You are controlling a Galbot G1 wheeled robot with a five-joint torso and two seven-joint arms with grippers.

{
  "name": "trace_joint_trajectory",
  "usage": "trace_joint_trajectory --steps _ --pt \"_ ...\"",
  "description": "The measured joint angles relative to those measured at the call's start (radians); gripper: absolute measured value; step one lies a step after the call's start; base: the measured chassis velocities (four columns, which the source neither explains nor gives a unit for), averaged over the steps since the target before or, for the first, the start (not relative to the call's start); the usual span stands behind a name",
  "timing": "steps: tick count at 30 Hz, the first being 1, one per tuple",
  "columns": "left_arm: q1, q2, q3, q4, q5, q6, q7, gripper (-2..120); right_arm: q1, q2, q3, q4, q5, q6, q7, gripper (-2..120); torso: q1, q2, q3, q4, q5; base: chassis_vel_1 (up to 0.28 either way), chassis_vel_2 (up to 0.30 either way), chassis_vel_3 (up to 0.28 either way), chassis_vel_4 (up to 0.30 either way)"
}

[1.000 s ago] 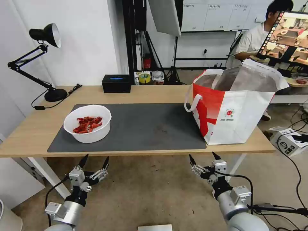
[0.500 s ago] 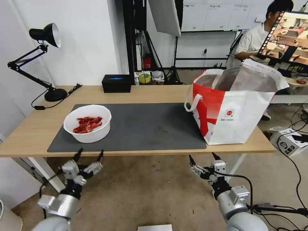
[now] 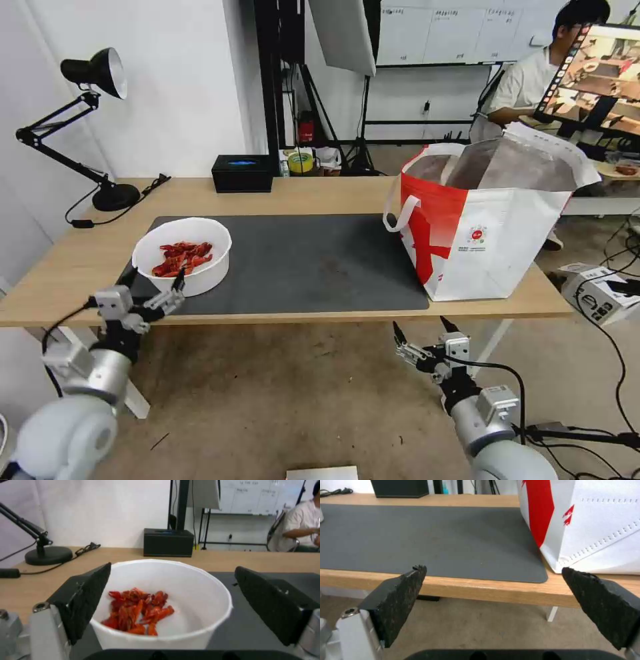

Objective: Pick up the trash from the table and place it into the takeout bag.

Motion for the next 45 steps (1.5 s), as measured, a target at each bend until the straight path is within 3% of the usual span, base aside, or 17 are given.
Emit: trace_joint_trajectory --steps 5,10,12,16,21,23,31,45 --pt "-0.078 0.092 0.0 0.03 -0.075 0.081 -0.017 100 0.0 0.0 0.0 0.0 0.0 0.0 0.0 100 0.0 0.0 0.0 -0.0001 0.0001 0.0 0.0 0.0 0.0" --pt "-0.211 0.199 0.044 0.088 -0.227 0.198 -0.049 100 0.0 0.0 0.0 0.0 0.001 0.0 0.0 100 0.0 0.0 0.0 -0.0002 0.0003 0.0 0.0 0.0 0.0" --pt "-0.267 0.24 0.066 0.12 -0.307 0.257 -0.049 100 0.0 0.0 0.0 0.001 0.001 0.0 0.0 100 0.0 0.0 0.0 -0.0002 0.0002 0.0 0.0 0.0 0.0" --pt "-0.33 0.284 0.093 0.176 -0.371 0.321 -0.025 100 0.0 0.0 0.0 0.001 0.001 0.0 0.0 100 0.0 0.0 0.0 -0.0001 0.0002 0.0 0.0 0.0 0.0" --pt "-0.368 0.308 0.108 0.212 -0.398 0.39 -0.007 100 0.0 0.0 0.0 0.001 0.001 0.0 0.0 100 0.0 0.0 0.0 -0.0001 0.0003 0.0 0.0 0.0 0.0" --pt "-0.408 0.323 0.138 0.247 -0.401 0.466 -0.017 100 0.0 0.0 0.0 0.001 0.001 0.0 0.0 100 0.0 0.0 0.0 0.0 0.0003 0.0 0.0 0.0 0.0" --pt "-0.483 0.323 0.207 0.317 -0.398 0.509 -0.063 100 0.0 0.0 0.0 0.001 0.001 0.0 0.0 100 0.0 0.0 0.0 0.0 0.0002 0.0 0.0 0.0 0.0" --pt "-0.639 0.307 0.323 0.416 -0.508 0.632 -0.24 100 0.0 0.0 0.0 0.001 0.001 0.0 0.0 100 0.0 0.0 0.0 -0.0002 0.0003 0.0 0.0 0.0 0.0"
